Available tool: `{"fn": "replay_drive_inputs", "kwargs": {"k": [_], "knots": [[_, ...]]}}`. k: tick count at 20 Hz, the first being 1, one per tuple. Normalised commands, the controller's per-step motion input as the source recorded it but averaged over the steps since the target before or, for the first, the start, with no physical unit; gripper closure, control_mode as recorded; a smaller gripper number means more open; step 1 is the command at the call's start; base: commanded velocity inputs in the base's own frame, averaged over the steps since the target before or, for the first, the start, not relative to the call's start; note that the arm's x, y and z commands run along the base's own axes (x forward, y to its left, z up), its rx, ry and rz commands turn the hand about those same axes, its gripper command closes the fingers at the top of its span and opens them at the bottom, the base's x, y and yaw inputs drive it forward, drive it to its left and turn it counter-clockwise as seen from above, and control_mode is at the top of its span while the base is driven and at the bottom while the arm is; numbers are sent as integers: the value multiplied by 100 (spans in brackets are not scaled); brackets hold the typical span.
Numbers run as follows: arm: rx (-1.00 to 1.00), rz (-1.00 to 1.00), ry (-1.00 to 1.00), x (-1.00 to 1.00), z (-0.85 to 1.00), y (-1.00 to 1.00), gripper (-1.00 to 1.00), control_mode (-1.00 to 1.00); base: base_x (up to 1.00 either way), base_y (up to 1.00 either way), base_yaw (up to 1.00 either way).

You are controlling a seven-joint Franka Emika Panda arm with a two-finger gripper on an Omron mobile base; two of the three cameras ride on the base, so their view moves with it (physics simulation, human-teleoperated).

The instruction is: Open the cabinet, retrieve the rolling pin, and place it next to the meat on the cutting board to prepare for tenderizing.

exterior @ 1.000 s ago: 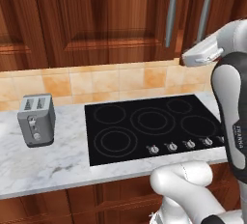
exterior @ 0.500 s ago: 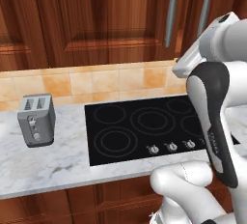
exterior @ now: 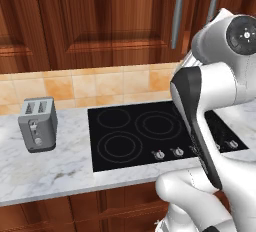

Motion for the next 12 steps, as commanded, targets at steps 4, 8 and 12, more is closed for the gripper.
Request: {"fn": "replay_drive_inputs", "kwargs": {"k": [4,8,12], "knots": [[-18,-16,0,12,0,-3,-100,-100,0,0,0],[-15,-10,0,16,0,-9,-100,-100,0,0,0],[-16,-6,0,0,0,-22,-100,-100,0,0,0]]}}
